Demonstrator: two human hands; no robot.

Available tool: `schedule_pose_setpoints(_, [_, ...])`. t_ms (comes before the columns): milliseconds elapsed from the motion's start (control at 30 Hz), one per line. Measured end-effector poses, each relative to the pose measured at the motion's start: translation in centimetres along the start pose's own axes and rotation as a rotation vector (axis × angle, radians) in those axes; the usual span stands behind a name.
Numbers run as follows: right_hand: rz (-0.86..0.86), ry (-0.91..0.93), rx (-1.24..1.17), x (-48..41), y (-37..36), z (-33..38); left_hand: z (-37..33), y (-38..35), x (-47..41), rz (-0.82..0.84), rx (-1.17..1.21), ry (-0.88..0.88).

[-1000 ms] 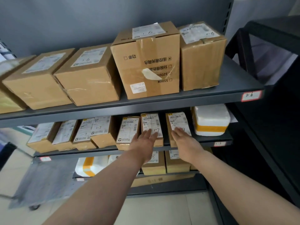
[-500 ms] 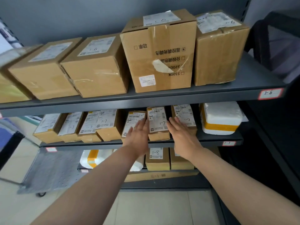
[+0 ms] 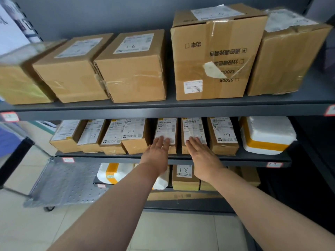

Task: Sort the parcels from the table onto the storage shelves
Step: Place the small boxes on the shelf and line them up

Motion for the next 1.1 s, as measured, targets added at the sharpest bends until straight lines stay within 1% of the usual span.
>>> schedule_pose_setpoints(67, [-0.021,-0.008,0.002,0.3,-0.1,0.5,0.2,0.0,0.2,-0.024,0.015,-0.011])
schedule_pose_setpoints(167, [-0.050,0.026,-0.010,0.4,0.0,2.1,1.2,-0.5,1.8,-0.137,0.049,-0.037])
schedule_pose_setpoints(233, [-0.058,0.067,-0.025,0.0,0.0,3.8,2.5,-1.0,3.2,-0.182,0.066,-0.060])
schedule_pose_setpoints(300, [-0.062,0.102,-0.041,-0.8,-0.1,6.0,4.5,-1.3,4.5,-0.187,0.089,-0.055])
schedule_pose_setpoints(433, [-0.057,0.156,-0.052,-2.4,-1.2,11.0,9.5,-1.4,6.4,-0.182,0.108,0.011])
schedule_pose_setpoints(500, [-0.063,0.168,-0.051,-3.1,-2.0,13.4,12.2,-1.5,7.2,-0.171,0.098,0.053])
schedule_pose_setpoints(700, [-0.084,0.186,-0.072,-5.1,-3.9,19.2,20.5,-1.8,9.6,-0.138,0.087,0.250])
schedule_pose_setpoints(833, [-0.048,0.222,-0.095,-5.5,-6.1,22.2,24.8,-2.4,10.7,-0.054,0.059,0.299])
schedule_pose_setpoints(967, [0.094,0.173,-0.100,-3.9,-9.8,22.6,26.4,-4.9,12.1,0.067,0.056,0.273])
schedule_pose_setpoints(1100, [0.240,0.084,-0.060,-1.8,-13.3,20.4,25.2,-8.5,12.8,0.149,0.085,0.228])
Point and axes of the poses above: each hand's wrist, its own x-axis away from the middle knuckle, its own y-axis out of the back of the hand, z = x × y, the point moved 1 cm from there along -x, towards the middle knuckle, and after that the axes turned 6 degrees about -x, right-handed, at the moved point
